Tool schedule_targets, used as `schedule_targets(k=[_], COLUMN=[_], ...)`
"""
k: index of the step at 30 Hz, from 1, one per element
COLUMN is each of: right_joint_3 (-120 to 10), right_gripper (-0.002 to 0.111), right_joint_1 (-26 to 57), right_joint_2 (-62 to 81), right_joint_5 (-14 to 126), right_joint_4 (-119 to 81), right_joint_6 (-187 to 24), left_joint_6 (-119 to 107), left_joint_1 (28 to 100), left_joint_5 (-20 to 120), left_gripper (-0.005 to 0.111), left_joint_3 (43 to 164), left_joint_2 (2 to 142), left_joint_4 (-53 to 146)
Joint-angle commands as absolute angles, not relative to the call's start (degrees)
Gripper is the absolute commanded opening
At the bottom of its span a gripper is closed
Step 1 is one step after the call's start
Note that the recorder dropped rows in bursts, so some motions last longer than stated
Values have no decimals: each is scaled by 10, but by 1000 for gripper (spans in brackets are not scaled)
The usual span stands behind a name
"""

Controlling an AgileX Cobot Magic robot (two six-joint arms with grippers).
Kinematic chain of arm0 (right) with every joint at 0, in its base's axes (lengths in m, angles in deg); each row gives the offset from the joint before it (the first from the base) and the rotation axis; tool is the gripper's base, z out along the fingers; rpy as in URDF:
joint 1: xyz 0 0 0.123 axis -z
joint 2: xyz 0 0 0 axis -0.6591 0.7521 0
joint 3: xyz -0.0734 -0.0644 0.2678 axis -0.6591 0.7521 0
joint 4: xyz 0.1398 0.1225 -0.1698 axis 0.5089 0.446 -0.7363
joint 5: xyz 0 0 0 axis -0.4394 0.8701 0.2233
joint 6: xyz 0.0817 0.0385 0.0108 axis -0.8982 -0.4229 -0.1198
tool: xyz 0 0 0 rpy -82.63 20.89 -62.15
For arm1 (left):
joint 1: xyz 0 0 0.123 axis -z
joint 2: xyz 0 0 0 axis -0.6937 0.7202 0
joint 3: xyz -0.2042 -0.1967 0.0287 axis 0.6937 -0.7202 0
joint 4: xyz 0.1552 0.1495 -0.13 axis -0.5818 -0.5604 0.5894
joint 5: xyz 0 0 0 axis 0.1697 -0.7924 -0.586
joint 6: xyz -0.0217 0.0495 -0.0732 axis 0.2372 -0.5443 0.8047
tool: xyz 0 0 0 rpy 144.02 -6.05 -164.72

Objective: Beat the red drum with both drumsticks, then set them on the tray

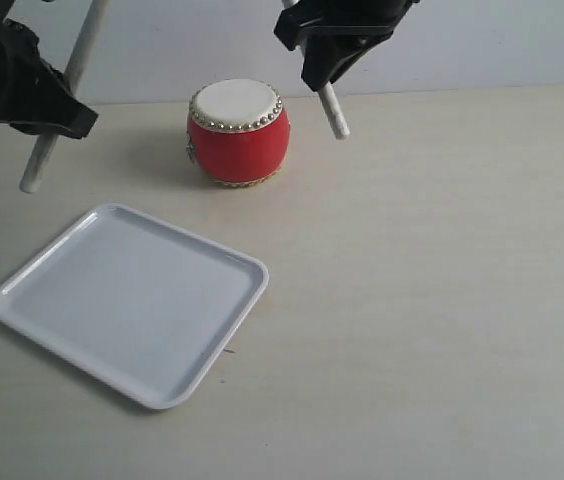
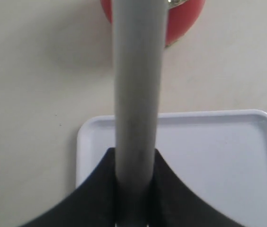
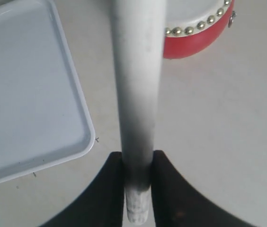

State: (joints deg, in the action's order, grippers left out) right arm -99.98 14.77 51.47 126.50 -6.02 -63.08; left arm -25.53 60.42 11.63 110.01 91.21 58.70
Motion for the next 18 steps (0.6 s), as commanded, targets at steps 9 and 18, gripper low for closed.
schedule_targets(k=[9,18], right_joint_3=[-998,-1040], right_gripper=[0,0], right_joint_1=[27,-32], right_joint_2=[590,661], right_joint_5=[1261,1261], right_joint_4=[-129,-148], right_joint_6=[-657,-657], left_joint_6=[-241,-242], left_joint_1=[490,462], left_joint_5=[163,165], left_gripper=[0,0], left_joint_3=[1045,1037], left_joint_2=[841,833], left_joint_4=[582,604])
